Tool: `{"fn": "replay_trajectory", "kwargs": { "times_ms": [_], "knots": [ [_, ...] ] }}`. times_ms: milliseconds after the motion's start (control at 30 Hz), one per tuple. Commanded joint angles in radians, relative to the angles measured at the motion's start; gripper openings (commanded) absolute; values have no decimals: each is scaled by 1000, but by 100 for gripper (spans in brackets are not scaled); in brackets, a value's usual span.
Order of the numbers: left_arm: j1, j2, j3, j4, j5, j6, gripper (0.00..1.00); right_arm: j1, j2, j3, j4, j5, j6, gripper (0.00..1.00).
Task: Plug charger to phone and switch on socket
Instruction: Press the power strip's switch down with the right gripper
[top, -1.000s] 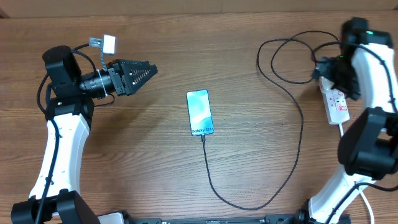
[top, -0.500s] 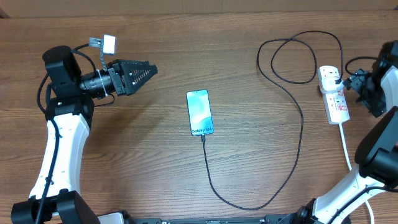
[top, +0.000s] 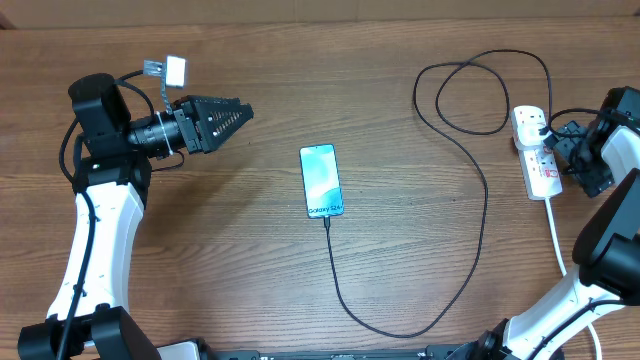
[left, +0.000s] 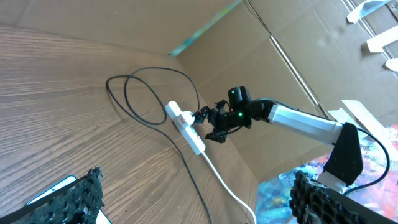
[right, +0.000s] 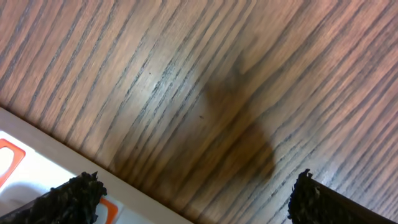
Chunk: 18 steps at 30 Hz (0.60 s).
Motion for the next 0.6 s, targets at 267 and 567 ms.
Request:
{"fn": "replay_trajectory", "kwargs": {
  "times_ms": [267,567],
  "knots": [
    [3,-13,6,1,-2,0,100,5,6,-14,71,-34,-3,100],
    [3,-13,6,1,-2,0,100,4,6,-14,99,-34,-3,100]
  ]
}}
